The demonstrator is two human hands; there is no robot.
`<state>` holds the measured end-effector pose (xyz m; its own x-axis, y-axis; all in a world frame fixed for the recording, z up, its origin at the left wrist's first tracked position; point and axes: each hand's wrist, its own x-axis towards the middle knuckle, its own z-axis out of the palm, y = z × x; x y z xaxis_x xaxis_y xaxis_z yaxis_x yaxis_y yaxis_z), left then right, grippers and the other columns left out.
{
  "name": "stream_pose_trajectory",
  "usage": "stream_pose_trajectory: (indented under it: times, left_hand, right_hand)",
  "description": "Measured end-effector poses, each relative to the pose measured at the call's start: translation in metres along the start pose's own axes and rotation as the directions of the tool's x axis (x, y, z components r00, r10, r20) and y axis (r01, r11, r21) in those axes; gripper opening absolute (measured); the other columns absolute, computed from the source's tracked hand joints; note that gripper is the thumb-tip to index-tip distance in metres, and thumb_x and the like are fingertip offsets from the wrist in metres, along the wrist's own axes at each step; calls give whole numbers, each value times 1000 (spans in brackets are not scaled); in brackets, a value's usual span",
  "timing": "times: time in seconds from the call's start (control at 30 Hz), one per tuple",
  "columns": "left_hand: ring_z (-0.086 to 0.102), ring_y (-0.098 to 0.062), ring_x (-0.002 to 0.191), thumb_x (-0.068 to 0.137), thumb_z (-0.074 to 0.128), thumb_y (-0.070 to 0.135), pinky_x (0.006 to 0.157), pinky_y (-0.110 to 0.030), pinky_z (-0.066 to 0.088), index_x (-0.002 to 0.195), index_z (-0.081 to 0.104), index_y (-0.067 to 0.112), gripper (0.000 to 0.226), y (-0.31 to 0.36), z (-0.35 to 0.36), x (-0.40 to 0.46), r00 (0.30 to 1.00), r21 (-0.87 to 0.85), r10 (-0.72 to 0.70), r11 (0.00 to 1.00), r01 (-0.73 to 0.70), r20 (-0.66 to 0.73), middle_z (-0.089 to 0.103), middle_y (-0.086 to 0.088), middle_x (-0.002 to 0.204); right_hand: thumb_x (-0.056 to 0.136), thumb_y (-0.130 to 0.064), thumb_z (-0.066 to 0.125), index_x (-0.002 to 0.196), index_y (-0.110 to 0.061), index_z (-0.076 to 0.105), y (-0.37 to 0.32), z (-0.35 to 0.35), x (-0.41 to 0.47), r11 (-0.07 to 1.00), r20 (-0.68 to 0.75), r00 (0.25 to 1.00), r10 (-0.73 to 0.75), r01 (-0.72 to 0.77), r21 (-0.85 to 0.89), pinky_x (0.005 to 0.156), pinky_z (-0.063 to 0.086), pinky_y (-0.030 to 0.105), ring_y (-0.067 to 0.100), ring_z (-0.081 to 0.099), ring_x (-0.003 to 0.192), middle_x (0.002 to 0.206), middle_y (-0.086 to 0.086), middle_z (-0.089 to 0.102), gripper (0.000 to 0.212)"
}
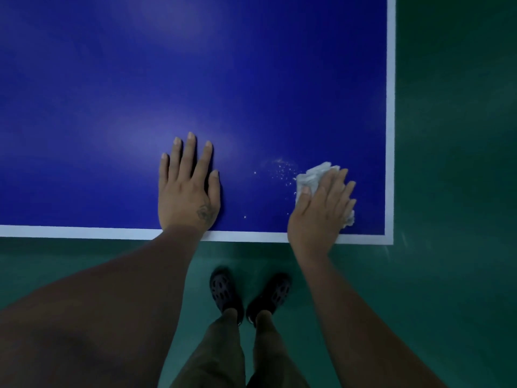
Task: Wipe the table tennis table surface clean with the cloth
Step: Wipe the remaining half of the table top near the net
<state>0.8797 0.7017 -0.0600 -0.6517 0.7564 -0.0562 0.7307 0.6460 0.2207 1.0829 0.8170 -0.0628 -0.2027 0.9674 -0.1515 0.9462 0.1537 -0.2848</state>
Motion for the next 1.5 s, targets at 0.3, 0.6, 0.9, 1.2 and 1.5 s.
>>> stream_pose_trajectory:
  times: [0.3, 0.6, 0.9, 1.2, 1.5]
  left_hand:
    - [11, -26, 165, 113, 36, 37, 133, -51, 10, 166, 33, 24, 55, 0, 3, 1, 998, -13, 12, 1000, -13, -65, 19, -4, 177]
    - [10, -25, 165, 114, 34, 39, 133, -52, 12, 167, 33, 24, 55, 1, 1, 1, 998, -16, 8, 1000, -9, -69, 20, -3, 176]
    - [11, -25, 165, 114, 39, 36, 132, -52, 13, 166, 34, 23, 54, 3, -1, 1, 997, -27, 8, 1000, -10, -76, 21, -3, 176]
    - [12, -25, 164, 114, 40, 36, 132, -52, 14, 166, 35, 23, 54, 3, -1, 1, 996, -27, 3, 1000, -5, -85, 22, -3, 176]
    - [9, -23, 165, 114, 36, 39, 133, -50, 12, 167, 31, 25, 55, 1, -2, 1, 999, 3, 1, 1000, -1, -49, 18, -2, 177]
  right_hand:
    - [113, -47, 19, 171, -14, 7, -19, -10, 135, 963, 87, 960, -265, 268, -20, 133, 1, 55, 35, -2, 165, 179, 9, 2, 68]
    - [115, -43, 23, 171, -19, 9, 72, -23, -8, 671, 345, 644, -683, 740, -52, 134, 4, 54, 31, 1, 166, 180, 3, 1, 62]
    - [117, -45, 21, 171, -14, 13, 56, -29, 72, 870, 155, 873, -462, 480, -110, 134, 6, 56, 33, 3, 166, 179, 9, 8, 63]
    - [115, -37, 29, 171, -21, 10, 75, -23, -18, 669, 357, 641, -680, 741, -57, 134, 7, 53, 28, 1, 166, 180, 2, 2, 61]
    - [114, -51, 14, 172, -19, 12, -39, -6, 101, 890, 123, 893, -433, 445, -104, 132, 9, 58, 36, 6, 165, 179, 10, 8, 66]
